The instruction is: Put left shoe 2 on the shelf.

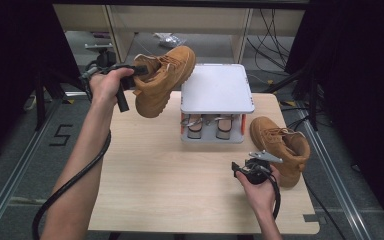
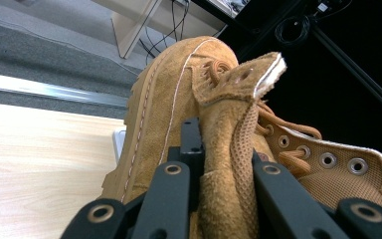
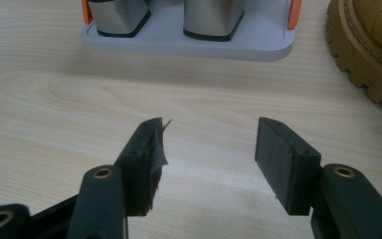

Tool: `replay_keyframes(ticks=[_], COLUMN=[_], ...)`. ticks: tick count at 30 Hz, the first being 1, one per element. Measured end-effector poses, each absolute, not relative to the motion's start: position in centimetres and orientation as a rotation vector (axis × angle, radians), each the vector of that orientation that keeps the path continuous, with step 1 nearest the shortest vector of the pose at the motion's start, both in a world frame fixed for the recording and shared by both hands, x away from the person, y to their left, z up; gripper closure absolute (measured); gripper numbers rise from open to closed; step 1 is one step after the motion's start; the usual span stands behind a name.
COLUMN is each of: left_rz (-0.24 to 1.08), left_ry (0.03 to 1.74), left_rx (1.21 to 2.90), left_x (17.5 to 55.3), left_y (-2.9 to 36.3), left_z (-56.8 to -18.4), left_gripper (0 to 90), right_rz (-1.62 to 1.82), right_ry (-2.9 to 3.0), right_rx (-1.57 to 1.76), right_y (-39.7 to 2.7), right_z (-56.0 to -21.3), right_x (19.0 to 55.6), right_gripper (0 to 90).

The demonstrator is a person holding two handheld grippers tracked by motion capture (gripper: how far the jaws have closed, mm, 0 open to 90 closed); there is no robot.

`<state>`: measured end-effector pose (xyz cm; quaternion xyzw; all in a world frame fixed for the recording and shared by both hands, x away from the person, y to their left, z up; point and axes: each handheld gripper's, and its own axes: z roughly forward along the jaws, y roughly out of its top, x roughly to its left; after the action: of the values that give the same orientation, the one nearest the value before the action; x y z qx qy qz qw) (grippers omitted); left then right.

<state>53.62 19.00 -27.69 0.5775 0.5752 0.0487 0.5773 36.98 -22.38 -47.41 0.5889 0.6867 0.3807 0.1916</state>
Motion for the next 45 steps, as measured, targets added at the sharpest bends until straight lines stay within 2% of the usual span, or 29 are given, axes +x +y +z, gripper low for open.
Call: replay_keyframes(ticks=[45], left_rz=[0.06], left_ry=[1.374], left_rx=[1.385], left_x=[56.8], left_y=[12.3], left_z=[-27.3], left_gripper=[81.5], right_rz=[1.064], right_ry=[1.937], right_rx=[1.648], right_y=[-23.1], right_z=[-47.7], right_x=[37.1], right_gripper=[45.8])
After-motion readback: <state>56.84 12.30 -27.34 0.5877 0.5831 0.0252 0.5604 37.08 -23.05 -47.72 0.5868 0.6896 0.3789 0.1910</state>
